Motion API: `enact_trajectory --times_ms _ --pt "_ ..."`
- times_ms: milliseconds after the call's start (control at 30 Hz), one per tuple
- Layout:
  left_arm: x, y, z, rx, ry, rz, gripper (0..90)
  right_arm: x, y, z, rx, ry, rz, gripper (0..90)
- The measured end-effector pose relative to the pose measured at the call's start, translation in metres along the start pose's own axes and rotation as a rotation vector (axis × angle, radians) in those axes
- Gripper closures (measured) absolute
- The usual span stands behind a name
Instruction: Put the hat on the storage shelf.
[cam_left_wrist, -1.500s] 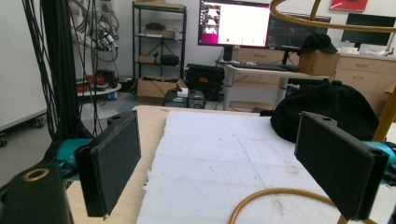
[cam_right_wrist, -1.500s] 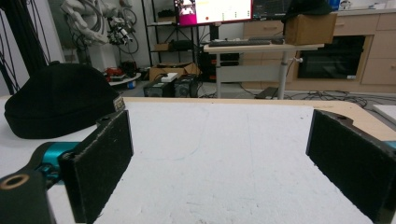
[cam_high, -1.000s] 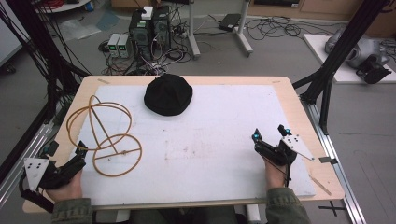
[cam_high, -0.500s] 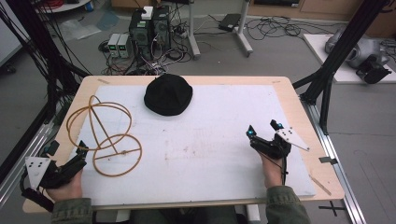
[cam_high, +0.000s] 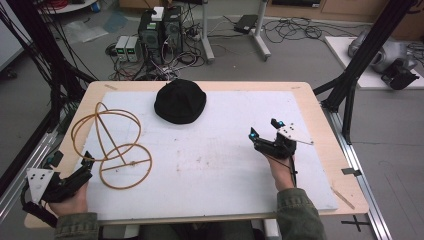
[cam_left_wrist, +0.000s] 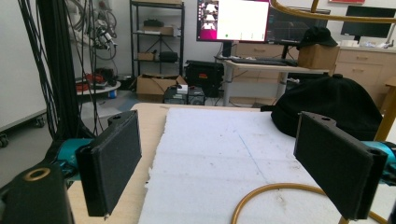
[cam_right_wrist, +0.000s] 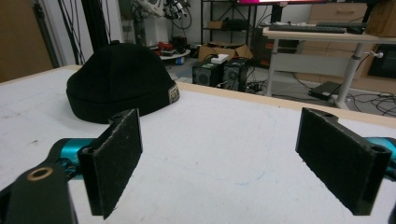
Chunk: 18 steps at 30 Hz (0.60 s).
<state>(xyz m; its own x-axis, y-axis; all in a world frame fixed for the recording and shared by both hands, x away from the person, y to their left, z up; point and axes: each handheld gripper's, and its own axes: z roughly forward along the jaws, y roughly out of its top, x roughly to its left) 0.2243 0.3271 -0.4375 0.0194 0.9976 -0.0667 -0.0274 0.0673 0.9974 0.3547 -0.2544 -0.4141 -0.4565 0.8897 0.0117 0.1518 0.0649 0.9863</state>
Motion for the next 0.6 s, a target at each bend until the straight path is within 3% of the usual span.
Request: enact_trajectory --times_ms 233,600 --pt "0.000 0.000 0.000 0.000 0.000 -0.003 15.2 0.007 0.015 0.019 0.009 0.037 0.038 11.5" --pt "0.002 -0.001 0.001 0.007 0.002 -0.014 15.2 0.027 0.026 0.054 0.038 0.098 -0.006 11.4"
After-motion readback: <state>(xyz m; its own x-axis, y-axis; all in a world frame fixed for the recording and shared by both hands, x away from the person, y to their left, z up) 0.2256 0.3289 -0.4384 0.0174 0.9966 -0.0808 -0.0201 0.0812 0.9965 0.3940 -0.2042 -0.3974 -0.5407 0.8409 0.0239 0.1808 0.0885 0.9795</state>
